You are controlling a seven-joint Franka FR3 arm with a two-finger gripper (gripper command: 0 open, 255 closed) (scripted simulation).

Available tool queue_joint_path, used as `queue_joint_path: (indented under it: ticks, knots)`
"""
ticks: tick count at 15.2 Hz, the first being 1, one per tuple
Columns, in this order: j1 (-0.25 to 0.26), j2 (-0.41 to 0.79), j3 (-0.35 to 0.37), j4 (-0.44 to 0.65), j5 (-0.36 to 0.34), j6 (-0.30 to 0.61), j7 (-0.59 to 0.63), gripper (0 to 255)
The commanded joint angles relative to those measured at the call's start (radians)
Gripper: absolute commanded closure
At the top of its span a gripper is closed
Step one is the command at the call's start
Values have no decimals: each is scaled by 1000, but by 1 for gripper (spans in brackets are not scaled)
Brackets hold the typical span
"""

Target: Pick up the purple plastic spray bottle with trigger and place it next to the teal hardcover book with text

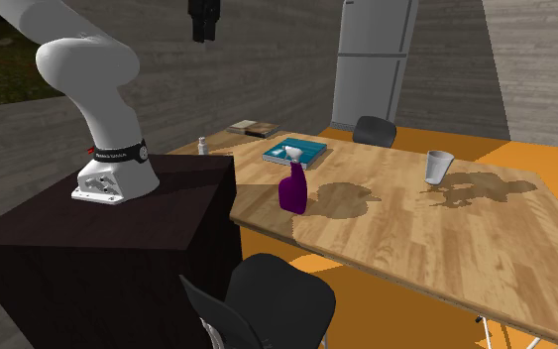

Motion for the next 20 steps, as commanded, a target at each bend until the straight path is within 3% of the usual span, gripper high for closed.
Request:
queue_joint_path:
  ticks: [1,11,16,20]
  knots:
    - [0,0,0,0,0,0,0,0]
    - [45,-48,129,-353,70,453,135,0]
    - [76,44,209,-469,105,732,213,0]
    - [84,194,286,-520,114,987,290,0]
